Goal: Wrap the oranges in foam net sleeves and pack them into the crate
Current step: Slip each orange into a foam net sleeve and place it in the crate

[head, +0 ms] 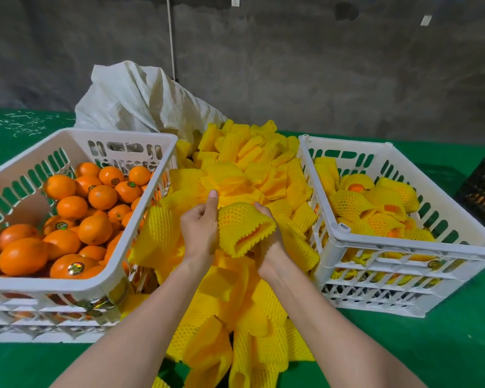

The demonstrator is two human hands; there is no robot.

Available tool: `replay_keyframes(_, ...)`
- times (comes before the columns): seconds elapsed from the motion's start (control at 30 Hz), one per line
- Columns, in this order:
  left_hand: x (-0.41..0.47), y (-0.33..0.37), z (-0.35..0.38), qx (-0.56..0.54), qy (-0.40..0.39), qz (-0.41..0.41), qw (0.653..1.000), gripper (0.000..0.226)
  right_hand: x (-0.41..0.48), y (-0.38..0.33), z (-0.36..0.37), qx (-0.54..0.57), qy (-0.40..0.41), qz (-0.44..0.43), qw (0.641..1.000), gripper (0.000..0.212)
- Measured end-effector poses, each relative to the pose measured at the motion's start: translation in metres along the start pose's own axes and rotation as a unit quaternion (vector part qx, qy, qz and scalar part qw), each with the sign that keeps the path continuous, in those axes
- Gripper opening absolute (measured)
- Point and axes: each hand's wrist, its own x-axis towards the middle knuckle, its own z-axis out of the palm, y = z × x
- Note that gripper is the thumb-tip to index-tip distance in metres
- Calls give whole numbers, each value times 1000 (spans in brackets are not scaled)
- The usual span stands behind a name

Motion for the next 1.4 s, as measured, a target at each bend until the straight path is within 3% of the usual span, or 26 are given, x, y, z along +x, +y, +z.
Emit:
replay_keyframes(0.1, 5, 1, -2, -30, -56, -63, 996, 44, -3, 0, -1, -11, 1, 1, 1000, 30)
replay_keyframes(0.27, 7, 2, -6, 21, -111, -157, 981, 51, -7, 3, -1, -20, -15, -5, 1000, 24)
replay_keyframes(0.4, 8, 11, -16, 70, -190, -179, 963, 43, -9, -4, -8, -85, 15, -47, 995, 29)
replay_keyframes(0.5, 8, 26, -20, 72, -287, -253, 921, 56, -9, -15, -14, -243, 71, -104, 962, 30)
replay_keyframes(0.57, 2, 31, -10, 74, -325, -239, 912, 62, -8, -18, -16, -310, 76, -165, 933, 41)
replay_keyframes(0.67, -7, 35, 5, 21, -259, -235, 937, 53, -2, -18, -16, -359, 112, -289, 880, 59)
replay_keyframes(0.77, -9, 29, 4, -71, -246, -268, 929, 44, 3, -16, -20, -327, 137, -388, 851, 54)
replay_keyframes(0.97, -14, 21, -1, -152, -283, -300, 898, 36, 10, -15, -28, -233, 54, -394, 887, 51)
replay_keyframes(1.23, -13, 20, -9, -157, -330, -301, 881, 41, 6, -18, -22, -206, 42, -347, 914, 50)
replay_keyframes(1.4, -18, 22, -2, -212, -292, -310, 879, 39, 7, -8, -19, -129, 29, -312, 941, 48)
